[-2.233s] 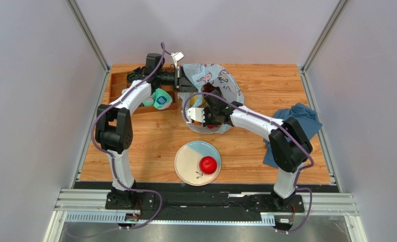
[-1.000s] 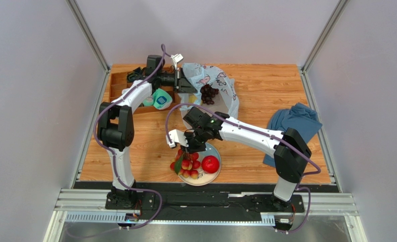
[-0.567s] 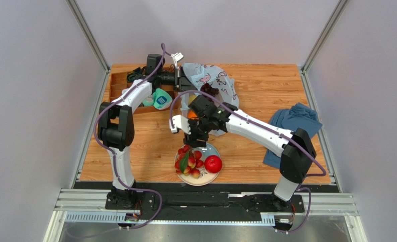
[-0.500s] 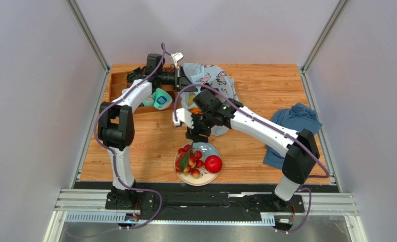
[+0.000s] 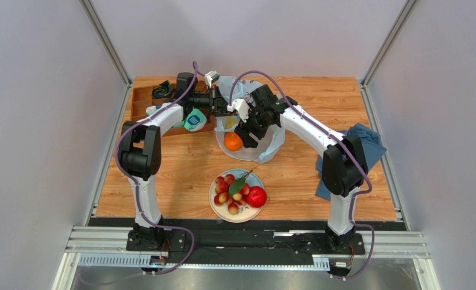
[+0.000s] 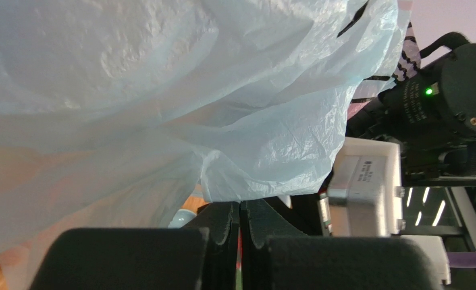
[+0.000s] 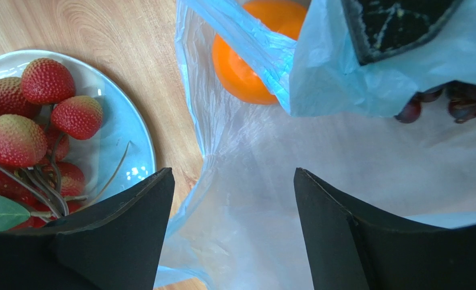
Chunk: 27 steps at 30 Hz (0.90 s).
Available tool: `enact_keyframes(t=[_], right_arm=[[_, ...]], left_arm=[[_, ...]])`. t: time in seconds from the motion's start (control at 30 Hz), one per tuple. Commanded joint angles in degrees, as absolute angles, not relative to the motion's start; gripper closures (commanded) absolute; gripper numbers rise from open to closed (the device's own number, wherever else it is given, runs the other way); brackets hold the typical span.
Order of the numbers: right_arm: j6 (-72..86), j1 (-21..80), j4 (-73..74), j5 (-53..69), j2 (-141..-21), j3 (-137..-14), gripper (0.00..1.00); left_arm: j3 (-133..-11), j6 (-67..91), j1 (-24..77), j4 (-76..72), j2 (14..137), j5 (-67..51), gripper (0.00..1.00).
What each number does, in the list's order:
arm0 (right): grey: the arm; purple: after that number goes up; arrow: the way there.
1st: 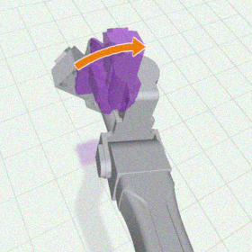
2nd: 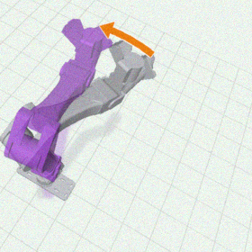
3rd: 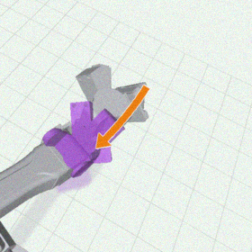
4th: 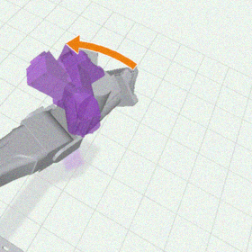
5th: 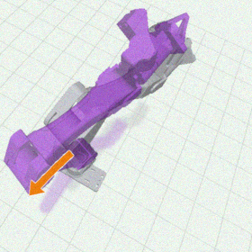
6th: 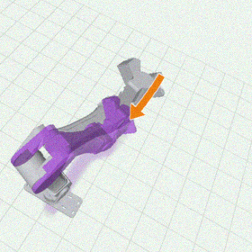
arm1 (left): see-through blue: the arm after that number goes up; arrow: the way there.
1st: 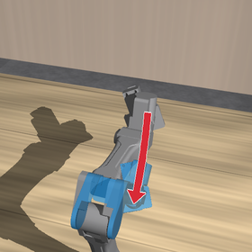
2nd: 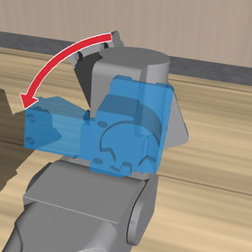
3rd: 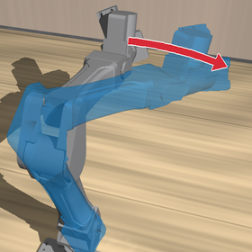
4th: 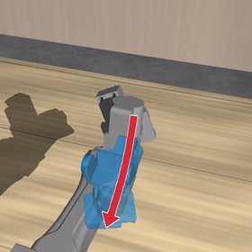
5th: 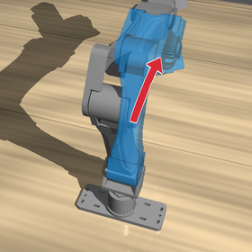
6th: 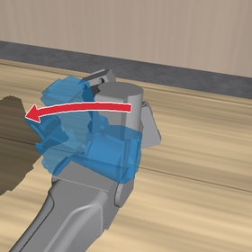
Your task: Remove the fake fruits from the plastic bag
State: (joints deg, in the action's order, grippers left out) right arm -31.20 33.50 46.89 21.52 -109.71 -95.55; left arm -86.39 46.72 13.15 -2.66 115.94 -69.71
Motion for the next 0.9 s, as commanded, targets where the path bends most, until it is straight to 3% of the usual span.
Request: enact_keyframes(t=[0.0, 0.27, 0.43, 0.5, 0.6, 0.7, 0.87], right_arm=[[-25.7, 34.1, 45.2, 20.6, -109.9, -97.9, 0.23], [-25.1, 21.9, 41.9, 5.1, -106.3, -88.9, 0.29], [-28.5, 6.1, 34.6, -10.3, -102.4, -78.8, 0.3], [-29.2, 2.4, 34.9, -10.5, -97.2, -76.0, 0.3], [-31.9, 0.5, 37.8, -5.3, -90.0, -69.5, 0.31], [-32.6, 2.7, 40.7, 6.6, -81.4, -65.7, 0.31], [-27.1, 11.0, 36.6, 8.9, -79.3, -63.8, 0.3]], left_arm=[[-85.4, 49.8, 12.8, -7.3, 112.8, -71.5, 1.0], [-91.8, 50.0, 13.3, -7.0, 115.5, -73.5, 1.0], [-94.8, 66.6, 17.6, -31.0, 120.1, -79.6, 1.0], [-96.6, 75.9, 20.1, -41.1, 122.3, -80.2, 1.0], [-96.4, 76.6, 22.5, -41.7, 122.4, -78.6, 1.0], [-94.3, 76.6, 24.1, -41.2, 122.6, -77.5, 1.0], [-88.9, 71.0, 25.3, -35.0, 121.4, -76.1, 1.0]])
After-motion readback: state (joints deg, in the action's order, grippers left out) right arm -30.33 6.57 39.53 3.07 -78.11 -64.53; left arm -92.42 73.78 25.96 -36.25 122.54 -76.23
